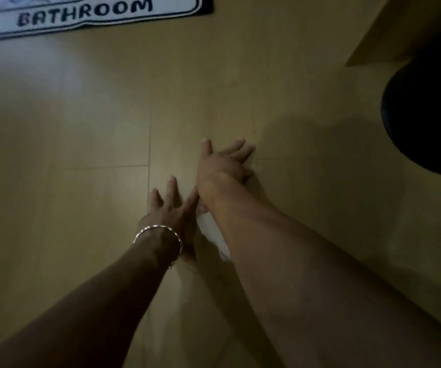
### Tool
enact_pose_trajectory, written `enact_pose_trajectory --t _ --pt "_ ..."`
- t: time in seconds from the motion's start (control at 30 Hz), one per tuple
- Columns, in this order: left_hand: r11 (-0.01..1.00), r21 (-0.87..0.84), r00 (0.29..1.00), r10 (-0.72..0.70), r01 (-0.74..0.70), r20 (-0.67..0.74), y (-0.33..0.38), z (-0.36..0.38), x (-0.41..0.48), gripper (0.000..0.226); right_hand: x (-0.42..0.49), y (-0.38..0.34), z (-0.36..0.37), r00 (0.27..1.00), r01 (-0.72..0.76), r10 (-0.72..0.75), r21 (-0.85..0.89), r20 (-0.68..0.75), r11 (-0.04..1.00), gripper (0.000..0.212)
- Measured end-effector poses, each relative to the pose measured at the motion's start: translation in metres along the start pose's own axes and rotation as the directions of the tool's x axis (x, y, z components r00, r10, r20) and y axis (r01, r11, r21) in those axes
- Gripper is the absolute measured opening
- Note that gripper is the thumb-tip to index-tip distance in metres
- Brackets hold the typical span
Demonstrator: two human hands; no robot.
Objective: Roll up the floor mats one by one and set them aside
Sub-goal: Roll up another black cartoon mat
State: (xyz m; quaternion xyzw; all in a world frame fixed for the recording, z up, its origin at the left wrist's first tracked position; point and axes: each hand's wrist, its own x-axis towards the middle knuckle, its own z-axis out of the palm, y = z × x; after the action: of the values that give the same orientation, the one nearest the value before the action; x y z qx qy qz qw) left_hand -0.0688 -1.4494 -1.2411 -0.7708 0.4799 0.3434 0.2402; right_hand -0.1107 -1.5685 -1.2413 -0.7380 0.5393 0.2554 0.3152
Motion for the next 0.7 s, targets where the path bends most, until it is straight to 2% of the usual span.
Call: enact_pose_trajectory --t 0.13,0.27,0.37,0.53,0.7 --pt "0.999 0.04 0.997 0.015 -0.018 0.075 0.002 -0.014 -0.004 0.116 0.003 -0.001 0.002 0.999 0.038 -0.036 -0.067 0.036 0.997 0.09" --pt "1.0 0.008 0.99 0.024 -0.026 0.137 0.006 -0.028 -0.006 0.108 0.007 -0.005 0.0 1.0 -0.002 0.003 -0.093 0.02 0.996 0.09" --pt "0.996 0.036 0.985 0.08 -0.087 0.153 -0.005 -0.038 -0.003 0.098 0.012 -0.011 -0.007 0.998 -0.031 0.032 -0.023 0.061 0.999 0.083" --pt "0.956 0.197 0.974 0.225 -0.218 -0.012 -0.055 -0.08 0.031 0.095 0.018 -0.01 -0.01 0.996 -0.051 0.051 0.005 0.068 0.999 0.095" --pt "0.975 0.209 0.987 0.102 -0.075 -0.123 -0.135 -0.145 0.096 0.11 0.017 -0.01 -0.001 0.998 -0.051 0.052 -0.04 0.021 0.998 0.096"
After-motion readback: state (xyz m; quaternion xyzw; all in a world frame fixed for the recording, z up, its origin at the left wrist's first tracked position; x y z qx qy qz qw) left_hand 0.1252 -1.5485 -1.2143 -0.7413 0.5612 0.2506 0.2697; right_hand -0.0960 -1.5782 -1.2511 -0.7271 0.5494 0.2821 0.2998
